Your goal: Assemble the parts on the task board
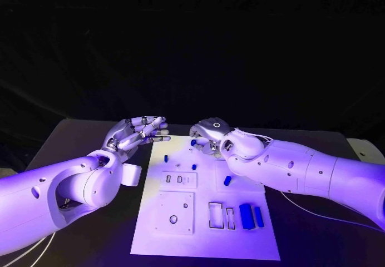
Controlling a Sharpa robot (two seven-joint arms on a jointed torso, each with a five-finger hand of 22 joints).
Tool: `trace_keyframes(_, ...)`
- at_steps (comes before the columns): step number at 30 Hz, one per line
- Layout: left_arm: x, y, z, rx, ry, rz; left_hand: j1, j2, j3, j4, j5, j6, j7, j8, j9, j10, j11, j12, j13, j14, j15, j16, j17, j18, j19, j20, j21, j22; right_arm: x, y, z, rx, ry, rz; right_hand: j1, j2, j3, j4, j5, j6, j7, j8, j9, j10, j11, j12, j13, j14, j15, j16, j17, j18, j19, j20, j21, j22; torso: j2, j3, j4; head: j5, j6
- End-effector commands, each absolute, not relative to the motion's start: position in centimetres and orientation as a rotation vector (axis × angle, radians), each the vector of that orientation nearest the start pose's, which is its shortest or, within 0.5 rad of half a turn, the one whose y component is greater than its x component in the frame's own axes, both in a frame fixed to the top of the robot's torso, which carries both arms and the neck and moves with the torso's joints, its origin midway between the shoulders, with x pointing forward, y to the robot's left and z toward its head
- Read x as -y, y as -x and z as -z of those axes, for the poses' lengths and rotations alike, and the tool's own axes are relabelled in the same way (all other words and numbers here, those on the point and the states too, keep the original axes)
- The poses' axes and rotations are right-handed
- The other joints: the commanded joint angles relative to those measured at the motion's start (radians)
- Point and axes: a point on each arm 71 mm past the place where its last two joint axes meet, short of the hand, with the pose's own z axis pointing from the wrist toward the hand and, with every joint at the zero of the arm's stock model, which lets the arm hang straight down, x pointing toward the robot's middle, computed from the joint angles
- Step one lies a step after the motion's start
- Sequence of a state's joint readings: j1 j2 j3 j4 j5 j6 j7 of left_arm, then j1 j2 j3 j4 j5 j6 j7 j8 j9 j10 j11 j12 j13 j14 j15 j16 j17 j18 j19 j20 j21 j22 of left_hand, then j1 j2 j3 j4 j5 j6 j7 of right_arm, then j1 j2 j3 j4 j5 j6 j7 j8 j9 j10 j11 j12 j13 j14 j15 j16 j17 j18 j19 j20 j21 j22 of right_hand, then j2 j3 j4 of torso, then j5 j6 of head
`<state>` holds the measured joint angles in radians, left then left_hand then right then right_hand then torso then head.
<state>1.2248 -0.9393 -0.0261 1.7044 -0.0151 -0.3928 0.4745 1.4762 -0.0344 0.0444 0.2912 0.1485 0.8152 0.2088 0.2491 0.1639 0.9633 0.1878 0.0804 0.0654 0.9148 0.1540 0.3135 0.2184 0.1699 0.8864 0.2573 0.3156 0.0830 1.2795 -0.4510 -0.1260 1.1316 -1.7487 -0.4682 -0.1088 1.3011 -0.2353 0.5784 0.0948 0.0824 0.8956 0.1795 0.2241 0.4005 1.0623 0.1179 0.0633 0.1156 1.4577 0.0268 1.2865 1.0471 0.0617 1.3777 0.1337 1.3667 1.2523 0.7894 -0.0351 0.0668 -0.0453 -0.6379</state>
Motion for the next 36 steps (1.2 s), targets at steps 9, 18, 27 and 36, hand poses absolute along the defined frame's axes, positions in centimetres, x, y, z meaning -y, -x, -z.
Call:
trace_keyframes(9, -20.6, -46.2, 14.2, -1.321, 1.023, 1.639, -0.013, 0.003, -0.006, -0.002, -0.003, -0.001, 0.039, -0.004, -0.002, 0.001, 0.009, -0.005, 0.0, 0.005, -0.002, -0.007, 0.002, 0.014, 0.007, 0.0, -0.004, -0.002, 13.4, -52.3, 16.3, -1.316, 0.431, -0.534, 0.003, 0.008, -0.02, 0.007, 0.021, 0.009, -0.006, -0.011, 0.001, 0.016, -0.005, 0.014, 0.001, 0.002, 0.003, -0.006, -0.012, 0.011, 0.005, -0.003, -0.006, 0.002, -0.003, 0.0011, -0.0021, -0.015, 0.007)
trace_keyframes(18, -20.6, -46.0, 14.1, -1.323, 1.019, 1.66, -0.01, 0.005, -0.006, -0.005, -0.002, -0.001, 0.036, -0.004, -0.002, 0.003, 0.008, -0.005, 0.0, 0.001, -0.001, -0.011, 0.002, 0.014, 0.008, 0.0, -0.005, -0.003, 19.4, -50.5, 14.7, -1.426, 0.198, -0.613, -0.042, -0.023, -0.073, 0.059, 0.011, 0.012, -0.013, -0.036, 0.002, 0.209, -0.034, 0.094, 0.051, 0.029, -0.022, 0.054, 0.073, -0.009, 0.065, -0.021, 0.054, 0.094, -0.005, 0.0061, -0.0231, -0.015, 0.015)
trace_keyframes(27, -20.8, -45.9, 14.1, -1.312, 1.021, 1.663, -0.007, 0.007, -0.004, -0.006, -0.001, 0.0, 0.036, -0.004, -0.002, 0.005, 0.008, -0.006, 0.0, -0.001, -0.001, -0.014, 0.002, 0.014, 0.01, 0.0, -0.005, -0.003, 23.2, -51.1, 15.0, -1.57, 0.057, -0.592, 0.012, 0.013, -0.271, 0.105, 0.085, 0.004, -0.031, -0.041, 0.034, 0.374, -0.06, 1.263, 1.216, 0.075, -0.045, 0.197, 0.313, -0.046, 0.154, -0.04, 0.16, 0.255, -0.007, 0.0077, -0.0268, -0.021, 0.012)
trace_keyframes(36, -20.8, -46.0, 14.1, -1.313, 1.024, 1.659, -0.007, 0.007, -0.004, -0.006, -0.001, 0.0, 0.036, -0.004, -0.002, 0.005, 0.008, -0.006, 0.0, -0.001, -0.001, -0.014, 0.002, 0.014, 0.01, 0.0, -0.005, -0.003, 23.2, -52.4, 15.7, -1.64, 0.046, -0.541, 0.037, 0.026, -0.312, 0.133, 0.106, -0.016, -0.021, -0.03, 0.045, 0.456, -0.044, 1.439, 1.389, 0.101, -0.026, 0.263, 0.46, -0.061, 0.192, -0.027, 0.203, 0.318, -0.005, 0.0076, -0.0234, -0.017, 0.008)
